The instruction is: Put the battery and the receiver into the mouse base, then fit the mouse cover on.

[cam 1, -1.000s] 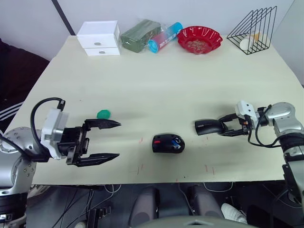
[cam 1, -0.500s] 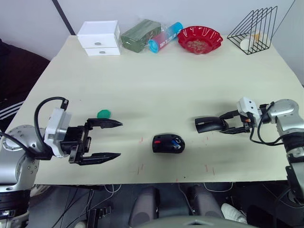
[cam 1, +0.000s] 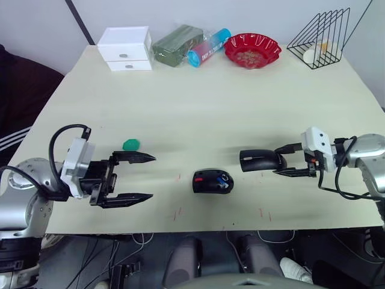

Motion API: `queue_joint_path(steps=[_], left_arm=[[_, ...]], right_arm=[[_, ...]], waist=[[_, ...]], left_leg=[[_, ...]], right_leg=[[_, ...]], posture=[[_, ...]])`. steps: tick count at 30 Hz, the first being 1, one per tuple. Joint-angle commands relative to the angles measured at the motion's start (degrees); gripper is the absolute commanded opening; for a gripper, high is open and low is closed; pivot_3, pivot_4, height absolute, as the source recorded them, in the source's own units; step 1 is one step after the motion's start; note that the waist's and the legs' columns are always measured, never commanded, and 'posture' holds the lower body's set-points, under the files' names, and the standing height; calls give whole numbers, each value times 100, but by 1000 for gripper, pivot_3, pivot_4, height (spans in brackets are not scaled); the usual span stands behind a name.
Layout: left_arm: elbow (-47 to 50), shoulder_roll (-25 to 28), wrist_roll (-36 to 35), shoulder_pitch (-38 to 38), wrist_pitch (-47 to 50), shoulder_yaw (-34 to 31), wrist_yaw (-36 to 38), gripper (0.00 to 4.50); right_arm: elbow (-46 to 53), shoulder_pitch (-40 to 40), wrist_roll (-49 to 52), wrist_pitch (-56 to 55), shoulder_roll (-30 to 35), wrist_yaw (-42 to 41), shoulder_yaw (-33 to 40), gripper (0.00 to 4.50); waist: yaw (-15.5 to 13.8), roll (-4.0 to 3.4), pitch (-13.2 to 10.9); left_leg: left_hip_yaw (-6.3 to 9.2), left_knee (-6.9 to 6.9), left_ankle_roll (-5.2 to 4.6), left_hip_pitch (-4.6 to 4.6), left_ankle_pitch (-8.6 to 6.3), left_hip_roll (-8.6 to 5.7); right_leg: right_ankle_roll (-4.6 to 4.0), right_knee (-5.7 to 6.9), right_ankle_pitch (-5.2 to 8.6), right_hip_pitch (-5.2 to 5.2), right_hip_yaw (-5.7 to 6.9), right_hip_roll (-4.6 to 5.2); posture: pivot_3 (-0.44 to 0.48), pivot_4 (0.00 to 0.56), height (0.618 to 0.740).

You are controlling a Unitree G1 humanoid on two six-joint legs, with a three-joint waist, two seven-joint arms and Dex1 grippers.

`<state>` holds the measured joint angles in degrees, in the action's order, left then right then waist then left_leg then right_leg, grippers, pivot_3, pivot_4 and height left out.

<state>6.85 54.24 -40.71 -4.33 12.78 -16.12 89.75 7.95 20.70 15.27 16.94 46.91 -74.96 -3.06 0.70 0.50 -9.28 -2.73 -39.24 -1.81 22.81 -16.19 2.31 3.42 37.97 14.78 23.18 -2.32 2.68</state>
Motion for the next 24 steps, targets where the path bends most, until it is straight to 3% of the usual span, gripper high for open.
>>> queue_joint_path(steps=[1, 11, 24], left_arm=[[-20, 154, -50, -42, -235, 113, 275, 4500], [-179, 517, -195, 24, -532, 324, 275, 4500], [-351, 885, -430, -83, -743, 596, 275, 4500]], right_arm=[[1371, -137, -224, 885, 53, 796, -171, 2324], [3022, -36, -285, 2778, -190, 1997, -971, 2324], [3523, 575, -338, 4051, -411, 2632, -2027, 2324]], waist=[[0, 6, -1], [1, 25, -7], [7, 28, -9]], left_leg=[[0, 0, 0, 2, 0, -1], [0, 0, 0, 20, 0, 1], [-5, 1, 0, 24, 0, 1]], right_leg=[[0, -1, 0, 1, -1, 1], [-2, 3, 1, 24, 0, 0], [-1, 2, 1, 28, -1, 2]], posture=[[0, 150, 740], [0, 150, 740], [0, 150, 740]])
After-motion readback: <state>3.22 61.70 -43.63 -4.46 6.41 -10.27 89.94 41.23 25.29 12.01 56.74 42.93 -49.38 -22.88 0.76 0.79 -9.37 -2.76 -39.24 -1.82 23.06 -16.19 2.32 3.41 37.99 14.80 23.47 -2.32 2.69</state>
